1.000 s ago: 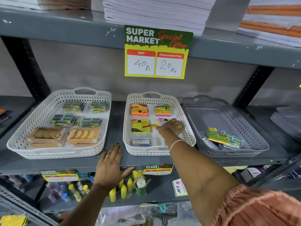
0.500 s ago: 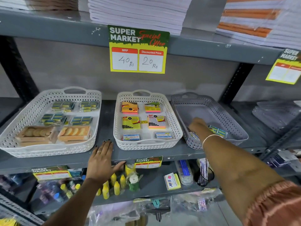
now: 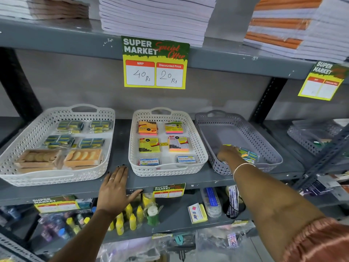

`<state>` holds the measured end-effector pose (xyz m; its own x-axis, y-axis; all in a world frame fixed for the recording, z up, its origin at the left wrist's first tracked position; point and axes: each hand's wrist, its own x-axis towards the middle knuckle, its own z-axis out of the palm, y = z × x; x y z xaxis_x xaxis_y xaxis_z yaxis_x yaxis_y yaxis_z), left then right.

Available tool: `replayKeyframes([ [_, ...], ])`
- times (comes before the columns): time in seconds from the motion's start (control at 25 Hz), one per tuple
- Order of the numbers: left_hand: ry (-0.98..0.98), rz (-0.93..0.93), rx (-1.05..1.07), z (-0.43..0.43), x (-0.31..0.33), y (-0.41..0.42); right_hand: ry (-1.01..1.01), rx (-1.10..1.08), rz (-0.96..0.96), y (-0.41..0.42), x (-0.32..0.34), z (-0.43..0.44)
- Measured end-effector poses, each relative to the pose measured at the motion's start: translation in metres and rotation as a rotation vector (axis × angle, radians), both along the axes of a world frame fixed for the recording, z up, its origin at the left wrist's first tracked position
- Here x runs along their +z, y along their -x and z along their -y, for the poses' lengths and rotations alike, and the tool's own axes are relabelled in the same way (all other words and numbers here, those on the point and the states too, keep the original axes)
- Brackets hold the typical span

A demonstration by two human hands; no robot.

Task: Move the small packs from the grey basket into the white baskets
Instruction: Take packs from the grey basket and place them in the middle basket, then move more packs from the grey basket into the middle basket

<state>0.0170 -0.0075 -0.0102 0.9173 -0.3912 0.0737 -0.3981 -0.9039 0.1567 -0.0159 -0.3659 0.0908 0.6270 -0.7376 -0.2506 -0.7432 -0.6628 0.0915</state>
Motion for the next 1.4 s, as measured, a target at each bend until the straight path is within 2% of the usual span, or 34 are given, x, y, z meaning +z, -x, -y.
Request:
replayKeyframes([
  [0.12,-0.005,0.002,0.000,0.000,0.001,0.001,-0.124,-0.112,0.244,-0.006,0.016,-0.002],
  [0.2,-0.009,0.009,0.005,0.001,0.002,0.001,-0.125,-0.157,0.380,-0.017,0.035,-0.011],
  [0.28,-0.011,0.007,0.003,0.000,0.002,0.001,-0.042,-0.045,0.460,-0.032,0.049,-0.026],
  [0.36,-0.010,0.008,0.001,0.000,0.001,0.001,-0.068,0.163,0.543,-0.044,0.055,-0.046],
  [0.44,-0.010,0.006,0.002,0.000,0.001,0.001,-0.149,0.440,0.516,-0.055,0.055,-0.063],
  [0.56,-0.007,0.014,0.000,0.001,0.001,0.001,-0.184,0.696,0.254,-0.063,0.045,-0.079],
  [0.68,0.002,0.024,-0.003,0.000,0.000,0.000,-0.147,0.729,0.072,-0.064,0.034,-0.080],
  [0.96,0.003,0.038,-0.007,0.000,-0.001,-0.001,-0.211,0.708,-0.106,-0.061,0.014,-0.078],
  [1.24,-0.008,0.039,-0.011,0.000,-0.002,0.000,-0.203,0.693,-0.150,-0.062,0.011,-0.075],
  [1.32,-0.010,0.049,-0.014,0.000,-0.002,-0.001,-0.319,0.638,-0.006,-0.063,0.018,-0.073],
  [1.4,-0.007,0.046,-0.016,0.000,-0.001,0.000,-0.351,0.530,0.309,-0.062,0.027,-0.070],
])
